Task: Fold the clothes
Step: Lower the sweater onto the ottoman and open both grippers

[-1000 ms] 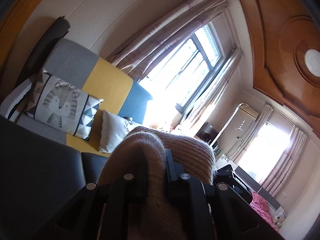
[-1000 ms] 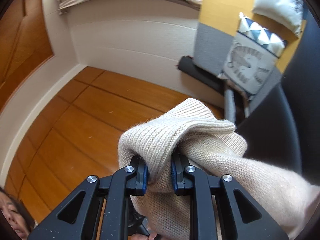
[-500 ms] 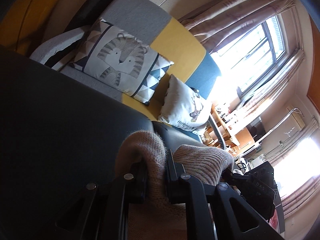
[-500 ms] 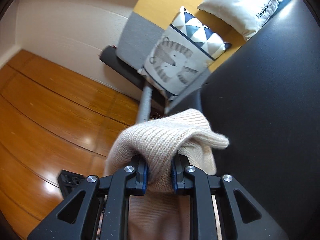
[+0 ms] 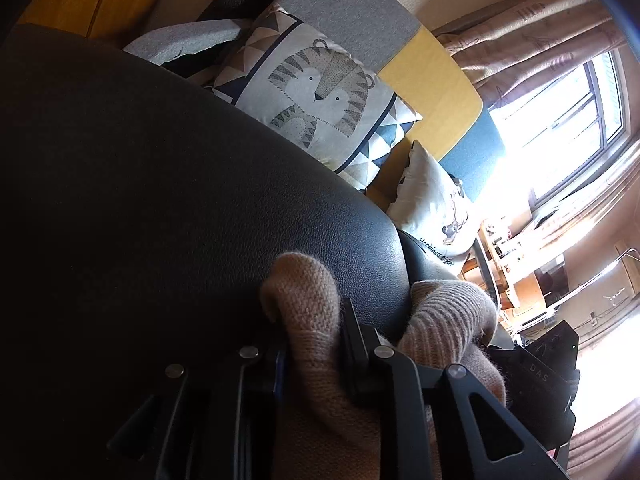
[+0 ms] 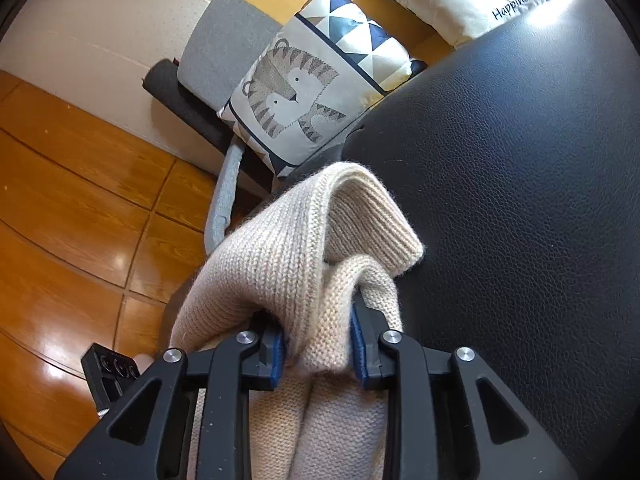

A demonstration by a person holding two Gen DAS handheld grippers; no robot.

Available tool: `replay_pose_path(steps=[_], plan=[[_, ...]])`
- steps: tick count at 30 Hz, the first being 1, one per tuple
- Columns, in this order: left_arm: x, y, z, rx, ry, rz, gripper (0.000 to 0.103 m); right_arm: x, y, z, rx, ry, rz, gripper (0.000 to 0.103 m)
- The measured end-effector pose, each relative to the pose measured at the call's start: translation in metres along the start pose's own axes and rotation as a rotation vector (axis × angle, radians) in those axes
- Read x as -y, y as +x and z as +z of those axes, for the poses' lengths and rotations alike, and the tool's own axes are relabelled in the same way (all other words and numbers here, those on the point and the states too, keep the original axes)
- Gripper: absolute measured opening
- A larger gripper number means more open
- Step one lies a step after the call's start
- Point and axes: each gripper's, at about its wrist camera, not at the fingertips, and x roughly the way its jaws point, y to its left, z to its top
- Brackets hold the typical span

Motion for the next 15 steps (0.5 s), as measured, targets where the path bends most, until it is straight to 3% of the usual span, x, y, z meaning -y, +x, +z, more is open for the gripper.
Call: replay_pose_path(steps=[3,8,11,15], plan=[[0.005,-0.017,0.000,-0.013,-0.033,0.035,0.021,-0.015,-0.027,-0.003,0.028,-0.050,-0.023,0.043],[0.012,-0.062,-0.011,0.018,0.009,-0.019,0.022,-0.031,-0.093,-0.036,0.126,-0.130,-0.043,0.043],[0.016,-0.088,-0.020,0.030,0.037,-0.049,0.022,-0.025,-0.123,-0.070,0.154,-0.152,-0.057,0.043],[0.009,-0.106,-0.055,-0.026,0.081,-0.061,0.022,-0.011,-0.147,-0.117,0.166,-0.150,-0.097,0.044]])
